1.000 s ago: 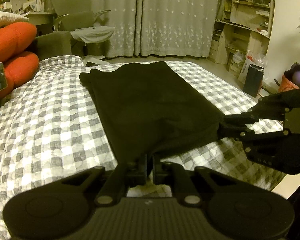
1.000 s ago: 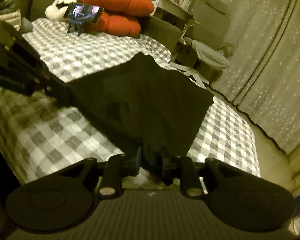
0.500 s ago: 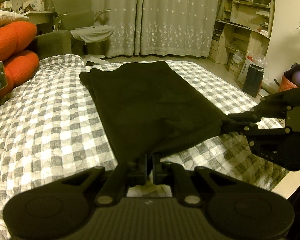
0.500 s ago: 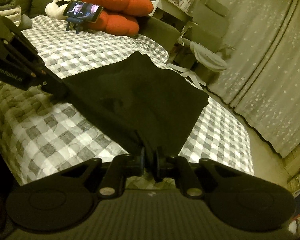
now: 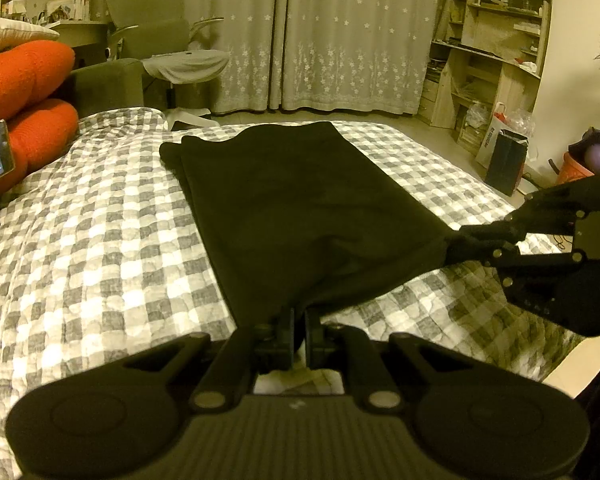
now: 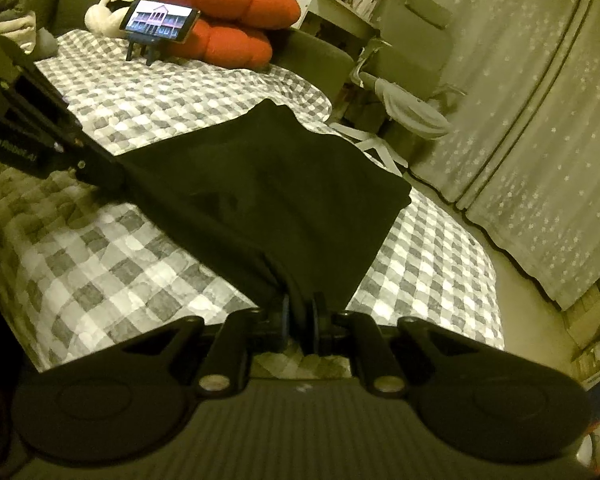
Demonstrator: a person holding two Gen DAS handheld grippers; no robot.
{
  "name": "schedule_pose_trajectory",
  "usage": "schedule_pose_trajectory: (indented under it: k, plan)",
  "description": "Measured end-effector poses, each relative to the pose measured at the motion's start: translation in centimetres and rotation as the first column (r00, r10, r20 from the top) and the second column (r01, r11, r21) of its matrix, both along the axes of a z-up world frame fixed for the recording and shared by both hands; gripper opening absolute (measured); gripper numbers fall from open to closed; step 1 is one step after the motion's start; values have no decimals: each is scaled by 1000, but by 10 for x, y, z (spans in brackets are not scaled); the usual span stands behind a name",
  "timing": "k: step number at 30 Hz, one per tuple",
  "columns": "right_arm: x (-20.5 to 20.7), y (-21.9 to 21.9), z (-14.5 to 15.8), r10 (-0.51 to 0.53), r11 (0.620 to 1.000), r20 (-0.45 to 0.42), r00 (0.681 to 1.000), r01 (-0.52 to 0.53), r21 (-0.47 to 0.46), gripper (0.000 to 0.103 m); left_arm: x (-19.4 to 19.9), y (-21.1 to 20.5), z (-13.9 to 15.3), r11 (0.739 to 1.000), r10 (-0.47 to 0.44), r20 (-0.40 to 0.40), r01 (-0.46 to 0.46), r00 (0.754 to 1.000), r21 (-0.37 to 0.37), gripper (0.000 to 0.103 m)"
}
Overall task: Fold clothes
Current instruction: 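Hold the garment end with both grippers and stretch it taut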
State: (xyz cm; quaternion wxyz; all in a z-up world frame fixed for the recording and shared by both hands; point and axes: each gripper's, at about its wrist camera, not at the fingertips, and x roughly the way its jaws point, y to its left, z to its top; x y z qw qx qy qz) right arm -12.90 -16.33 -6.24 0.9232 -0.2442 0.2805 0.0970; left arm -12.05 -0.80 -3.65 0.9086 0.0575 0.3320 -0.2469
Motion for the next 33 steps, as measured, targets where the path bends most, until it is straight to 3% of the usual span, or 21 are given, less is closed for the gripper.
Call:
schedule_pose_trajectory:
  k: [21,29,33]
  plan:
    - [-2,-3,-3,10,1000,-25,1000,-10,-23,10,-1,-1,-5,1000,-7,-6,7,1000,22,5]
    - [-7,-1,-11,47,995,-57,997,-52,-89,12,-2,-2,-9,999,-13,-13,14,1000,47,5]
    - [-11,-1,-16,65,990,-61,996,-72,-125,21,-2,-2,-9,999,-16,-13,16,1000,51,5]
